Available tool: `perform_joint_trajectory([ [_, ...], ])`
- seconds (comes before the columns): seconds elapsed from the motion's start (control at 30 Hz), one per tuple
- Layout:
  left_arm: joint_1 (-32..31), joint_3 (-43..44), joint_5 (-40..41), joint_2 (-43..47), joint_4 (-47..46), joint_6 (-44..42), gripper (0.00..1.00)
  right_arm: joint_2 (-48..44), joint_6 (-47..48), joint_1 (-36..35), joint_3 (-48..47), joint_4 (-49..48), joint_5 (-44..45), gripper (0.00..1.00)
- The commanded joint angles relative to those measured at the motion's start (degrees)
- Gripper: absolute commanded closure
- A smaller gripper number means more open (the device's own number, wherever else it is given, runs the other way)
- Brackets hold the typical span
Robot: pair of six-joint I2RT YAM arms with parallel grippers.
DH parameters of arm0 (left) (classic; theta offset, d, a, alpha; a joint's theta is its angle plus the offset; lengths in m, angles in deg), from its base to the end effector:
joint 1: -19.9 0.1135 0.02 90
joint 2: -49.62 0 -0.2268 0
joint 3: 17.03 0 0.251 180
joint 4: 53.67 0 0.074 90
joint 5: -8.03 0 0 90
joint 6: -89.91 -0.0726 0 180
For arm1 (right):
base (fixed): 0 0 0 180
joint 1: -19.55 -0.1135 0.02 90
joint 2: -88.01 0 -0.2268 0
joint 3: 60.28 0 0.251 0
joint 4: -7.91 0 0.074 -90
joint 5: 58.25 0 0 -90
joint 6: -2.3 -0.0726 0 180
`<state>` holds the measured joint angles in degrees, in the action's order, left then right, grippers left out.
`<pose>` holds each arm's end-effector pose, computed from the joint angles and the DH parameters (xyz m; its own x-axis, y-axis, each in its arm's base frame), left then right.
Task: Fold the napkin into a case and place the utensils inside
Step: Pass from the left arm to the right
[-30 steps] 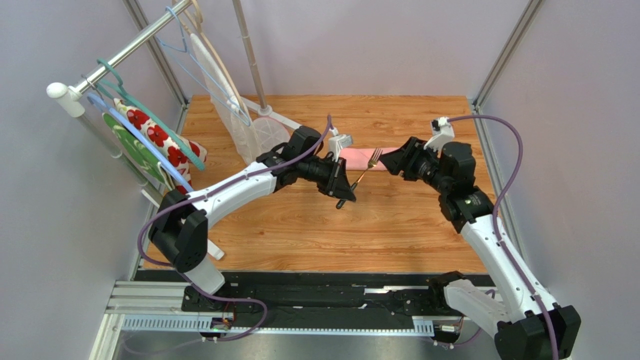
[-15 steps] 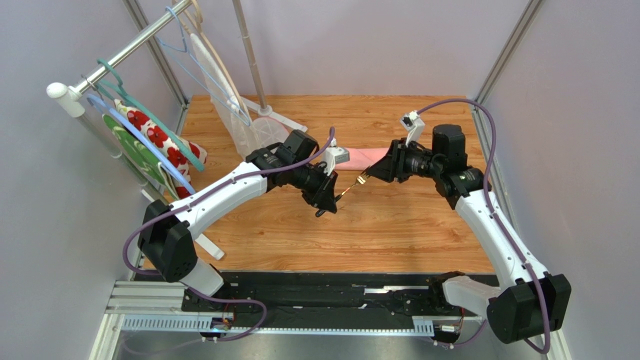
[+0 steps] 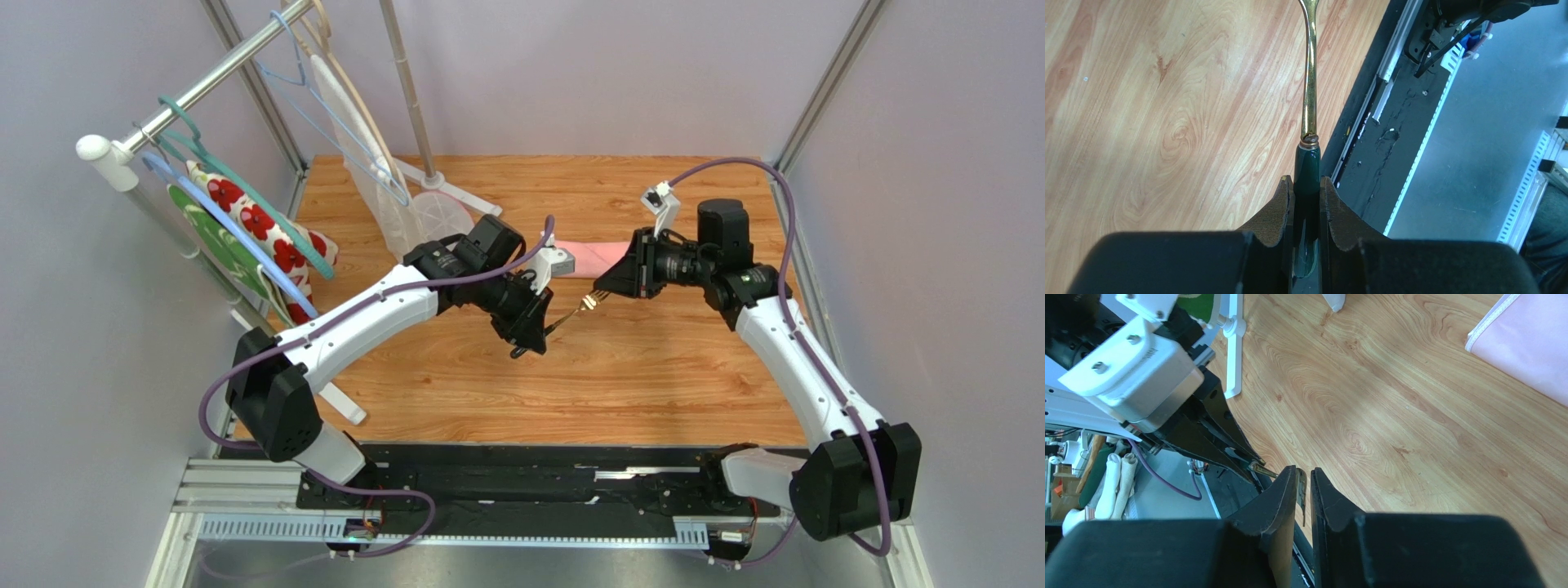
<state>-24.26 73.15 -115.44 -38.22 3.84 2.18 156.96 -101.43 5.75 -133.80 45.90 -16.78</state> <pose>0.2154 -0.2650 0.2399 -0.6204 0.5564 -0.5528 0.7832 0.4013 -0.4750 0.2693 0.1222 0.2779 -0.7012 -0.0104 -0.7129 -0.6165 0.5110 0.5990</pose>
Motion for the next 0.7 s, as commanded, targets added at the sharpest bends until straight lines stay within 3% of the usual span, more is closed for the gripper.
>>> perform_joint_trajectory([
  [0.0,-0.2,3.9,1.1,0.9,1.9,-2.2,1.0,0.9,1.8,-0.6,-1.4,0.9,-1.7,0.81],
  [0.2,-0.7,5.5,4.0,-0.1,5.1,-5.4,1.0,0.5,1.5,-0.8,-0.1,0.3,-2.4,0.81],
  [0.33,-0.8,5.6,4.6,-0.1,5.6,-5.9,1.0,1.2,2.1,-1.2,-0.4,1.0,-3.5,1.0],
  [0.4,-0.8,6.1,5.7,-0.1,6.0,-6.0,1.0,1.2,2.1,-1.8,-0.1,0.8,-4.5,1.0],
  [0.47,-0.4,7.6,8.0,-0.8,6.2,-4.4,1.0,-0.4,1.5,-2.0,0.3,0.5,0.1,1.0],
  [0.5,0.1,8.0,8.8,-1.2,6.0,-3.3,0.96,-1.1,0.4,-1.9,2.2,-0.9,1.6,1.0],
  [0.53,0.9,8.2,8.3,-1.5,5.3,-0.5,0.78,-2.1,-2.7,-1.9,3.0,-2.4,4.4,1.0],
  [0.57,2.7,8.4,7.2,-1.5,3.1,0.9,0.71,-2.8,-4.3,-1.9,3.8,-4.6,6.9,1.0],
  [0.6,3.7,8.5,6.2,-1.4,1.6,2.6,0.4,-4.1,-5.9,-1.2,4.7,-5.8,8.7,1.0],
  [0.67,6.5,8.1,5.2,-0.6,-4.1,7.6,0.4,-4.9,-9.6,0.6,7.0,-8.1,14.1,1.0],
])
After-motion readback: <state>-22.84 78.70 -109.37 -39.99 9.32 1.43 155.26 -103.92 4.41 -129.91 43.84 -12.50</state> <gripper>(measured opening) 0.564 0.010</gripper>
